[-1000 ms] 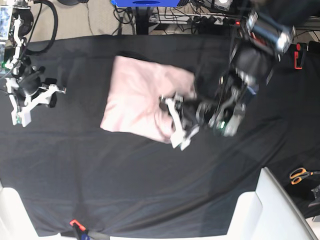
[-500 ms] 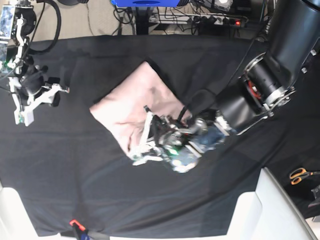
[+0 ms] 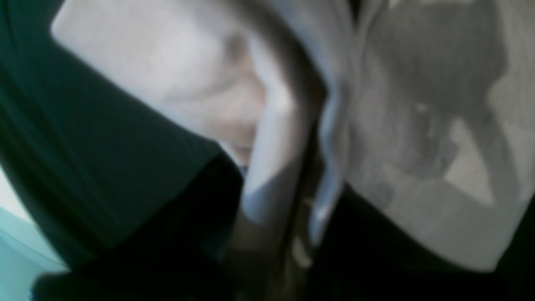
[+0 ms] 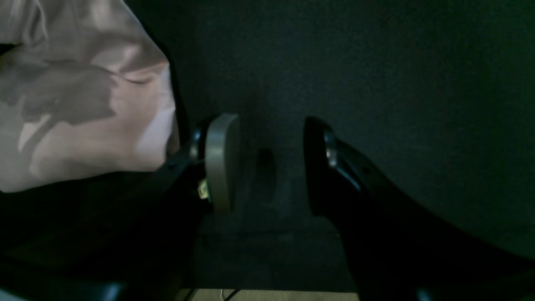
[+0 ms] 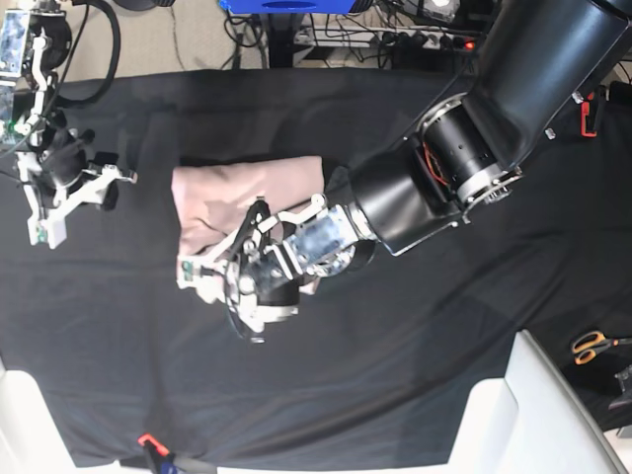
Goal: Fold the T-shirt properly
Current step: 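Drag the grasped edge with the left gripper to rotate and square the bundle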
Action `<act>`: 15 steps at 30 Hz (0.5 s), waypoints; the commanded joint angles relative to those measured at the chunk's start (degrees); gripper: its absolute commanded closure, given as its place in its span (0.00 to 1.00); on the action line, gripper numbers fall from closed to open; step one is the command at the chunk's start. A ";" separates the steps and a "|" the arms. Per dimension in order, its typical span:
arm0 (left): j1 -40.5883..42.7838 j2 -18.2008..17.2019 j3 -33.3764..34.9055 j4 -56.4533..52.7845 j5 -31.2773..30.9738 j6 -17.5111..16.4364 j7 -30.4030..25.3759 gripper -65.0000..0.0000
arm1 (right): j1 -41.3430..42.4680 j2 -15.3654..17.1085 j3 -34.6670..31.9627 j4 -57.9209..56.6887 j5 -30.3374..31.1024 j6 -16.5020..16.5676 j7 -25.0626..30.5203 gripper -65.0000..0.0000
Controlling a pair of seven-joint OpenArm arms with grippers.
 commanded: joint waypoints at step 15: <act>-1.43 2.69 -0.71 -9.65 1.11 -1.15 -5.25 1.00 | 0.58 0.66 0.46 0.85 0.28 0.23 1.02 0.63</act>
